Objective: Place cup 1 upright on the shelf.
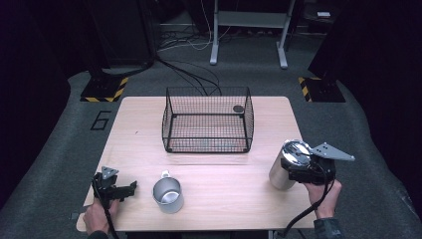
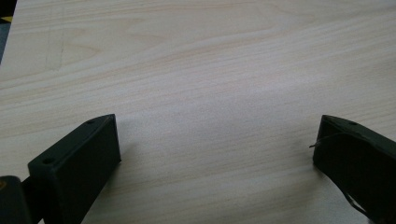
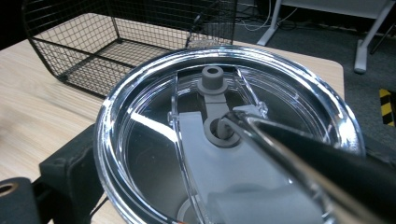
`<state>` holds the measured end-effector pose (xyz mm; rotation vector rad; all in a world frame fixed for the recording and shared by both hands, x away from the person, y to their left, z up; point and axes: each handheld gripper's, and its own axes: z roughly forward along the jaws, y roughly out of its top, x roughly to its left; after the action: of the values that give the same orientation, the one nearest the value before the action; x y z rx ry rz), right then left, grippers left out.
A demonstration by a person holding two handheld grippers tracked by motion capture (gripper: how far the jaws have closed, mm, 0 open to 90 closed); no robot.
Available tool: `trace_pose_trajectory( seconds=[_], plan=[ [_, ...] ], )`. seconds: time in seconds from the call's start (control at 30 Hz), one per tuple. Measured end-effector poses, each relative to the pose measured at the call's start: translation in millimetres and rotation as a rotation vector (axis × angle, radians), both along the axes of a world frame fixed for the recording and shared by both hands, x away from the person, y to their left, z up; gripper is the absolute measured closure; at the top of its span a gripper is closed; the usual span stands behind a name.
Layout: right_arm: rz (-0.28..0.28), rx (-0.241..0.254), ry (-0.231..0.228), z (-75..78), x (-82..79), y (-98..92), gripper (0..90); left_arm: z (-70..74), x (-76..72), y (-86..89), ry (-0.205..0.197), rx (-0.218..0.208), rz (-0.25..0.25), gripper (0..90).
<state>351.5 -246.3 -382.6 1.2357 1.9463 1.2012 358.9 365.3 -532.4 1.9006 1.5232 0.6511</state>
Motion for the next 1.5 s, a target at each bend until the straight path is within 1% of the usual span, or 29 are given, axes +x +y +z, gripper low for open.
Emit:
trace_pose_trajectory(
  seconds=[0.03,0.07,0.17,0.23,0.27,0.3,0.47,0.53,0.6,0.67,1.0,1.1,1.13,1.17,1.2,1.5],
  plan=[
    [0.005,-0.004,-0.001,1.1,0.6,1.3,3.4,-0.2,0.4,0.1,-0.005,0.003,-0.004,0.5],
    [0.007,-0.003,-0.001,1.9,1.2,2.9,3.4,-0.3,0.2,-0.5,-0.002,-0.003,-0.002,0.5],
    [0.022,-0.004,0.003,4.4,4.1,8.7,3.4,0.1,0.8,0.3,-0.002,0.012,-0.019,0.5],
    [0.032,-0.006,0.0,5.8,5.2,11.7,3.4,0.2,0.7,0.3,-0.001,0.012,-0.018,0.5],
    [0.037,-0.005,0.001,6.6,6.0,13.3,3.5,-0.4,1.1,-0.7,-0.009,0.0,-0.009,0.5],
    [0.041,-0.002,0.003,7.5,6.6,15.0,3.4,-0.4,0.8,-1.2,-0.004,-0.003,-0.008,0.5],
    [0.07,-0.011,-0.004,12.8,9.8,24.6,3.4,-0.4,1.1,-1.3,-0.006,-0.002,-0.009,0.5],
    [0.084,-0.007,-0.005,16.1,11.6,30.6,3.4,-0.3,1.2,-1.3,-0.006,-0.001,-0.01,0.5],
    [0.091,-0.009,-0.01,16.8,12.6,31.8,3.4,-0.4,1.5,-1.4,-0.007,0.001,-0.01,0.5],
    [0.103,-0.009,-0.009,19.0,14.6,36.3,3.4,-0.1,1.5,-1.2,-0.003,0.002,-0.014,0.5],
    [0.154,-0.009,-0.01,25.8,23.6,54.9,3.4,-0.3,1.5,-1.3,-0.006,0.002,-0.012,0.5],
    [0.158,-0.005,-0.002,27.3,25.9,59.7,3.5,-0.3,1.5,-1.3,-0.006,0.002,-0.011,0.5],
    [0.164,-0.008,-0.008,27.6,26.9,60.4,3.4,-0.2,1.6,-1.2,-0.005,0.003,-0.013,0.5],
    [0.168,-0.006,-0.003,28.4,26.9,62.2,3.4,-0.2,1.5,-1.3,-0.006,0.003,-0.012,0.5],
    [0.172,-0.008,-0.009,29.0,28.0,63.3,3.5,-0.2,1.5,-1.2,-0.005,0.003,-0.013,0.5],
    [0.198,0.001,-0.01,36.1,33.4,74.5,3.4,-0.1,1.7,-1.0,-0.003,0.003,-0.014,0.5]
  ],
)
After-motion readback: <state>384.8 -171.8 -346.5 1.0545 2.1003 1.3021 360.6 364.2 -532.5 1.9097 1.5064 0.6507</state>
